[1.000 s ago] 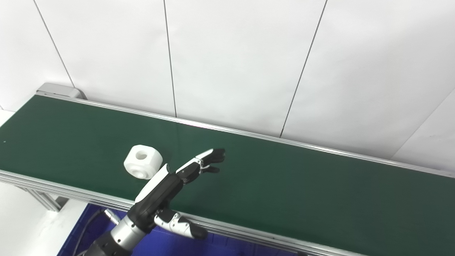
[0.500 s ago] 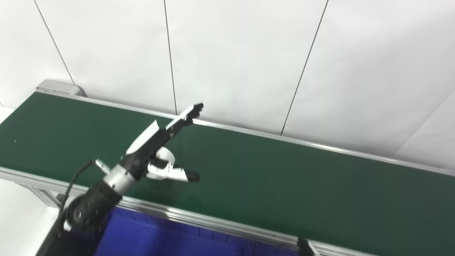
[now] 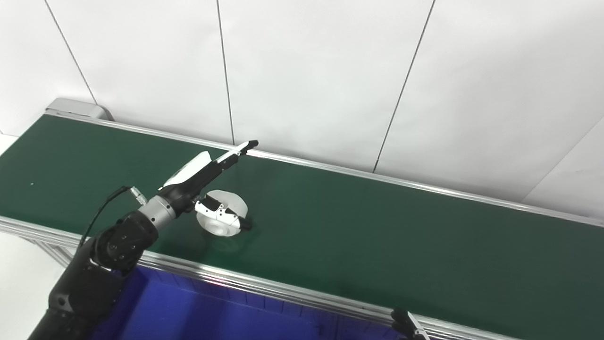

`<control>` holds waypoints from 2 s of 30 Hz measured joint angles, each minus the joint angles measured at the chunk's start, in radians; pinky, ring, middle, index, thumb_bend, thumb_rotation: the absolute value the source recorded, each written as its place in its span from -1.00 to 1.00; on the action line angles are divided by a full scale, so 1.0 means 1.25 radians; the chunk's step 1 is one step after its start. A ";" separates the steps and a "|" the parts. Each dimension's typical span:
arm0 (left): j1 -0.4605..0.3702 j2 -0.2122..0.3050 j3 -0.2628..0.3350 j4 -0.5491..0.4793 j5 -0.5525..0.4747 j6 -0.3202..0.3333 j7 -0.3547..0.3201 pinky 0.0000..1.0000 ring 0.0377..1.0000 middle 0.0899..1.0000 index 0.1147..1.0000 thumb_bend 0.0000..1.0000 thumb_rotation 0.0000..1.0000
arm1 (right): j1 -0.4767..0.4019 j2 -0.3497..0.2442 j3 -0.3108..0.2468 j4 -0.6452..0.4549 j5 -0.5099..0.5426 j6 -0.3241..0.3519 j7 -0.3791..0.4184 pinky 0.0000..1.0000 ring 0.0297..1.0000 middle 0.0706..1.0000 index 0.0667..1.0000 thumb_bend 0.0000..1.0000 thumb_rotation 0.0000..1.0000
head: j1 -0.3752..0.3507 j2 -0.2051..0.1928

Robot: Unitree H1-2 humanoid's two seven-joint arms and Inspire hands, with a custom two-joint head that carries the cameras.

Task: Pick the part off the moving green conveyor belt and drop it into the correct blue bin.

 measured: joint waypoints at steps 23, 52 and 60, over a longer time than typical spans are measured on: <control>-0.007 -0.006 -0.091 0.108 0.118 -0.067 0.041 0.25 0.41 0.43 0.39 0.54 -1.00 | 0.007 -0.001 -0.001 -0.009 0.016 -0.003 -0.001 0.65 0.74 0.77 0.82 0.32 0.49 | 0.004 0.005; 0.109 -0.049 -0.081 -0.048 -0.001 -0.127 0.171 -0.19 -0.20 -0.10 -0.10 0.00 -1.00 | 0.033 0.020 0.006 -0.075 0.002 0.005 0.000 0.61 0.73 0.78 0.82 0.40 0.54 | -0.181 0.096; 0.235 -0.036 -0.081 -0.224 -0.094 -0.094 0.088 -0.12 -0.13 -0.09 -0.16 0.00 -1.00 | 0.034 0.040 0.014 -0.109 -0.011 0.036 0.004 0.63 0.76 0.80 0.84 0.52 0.63 | -0.227 0.155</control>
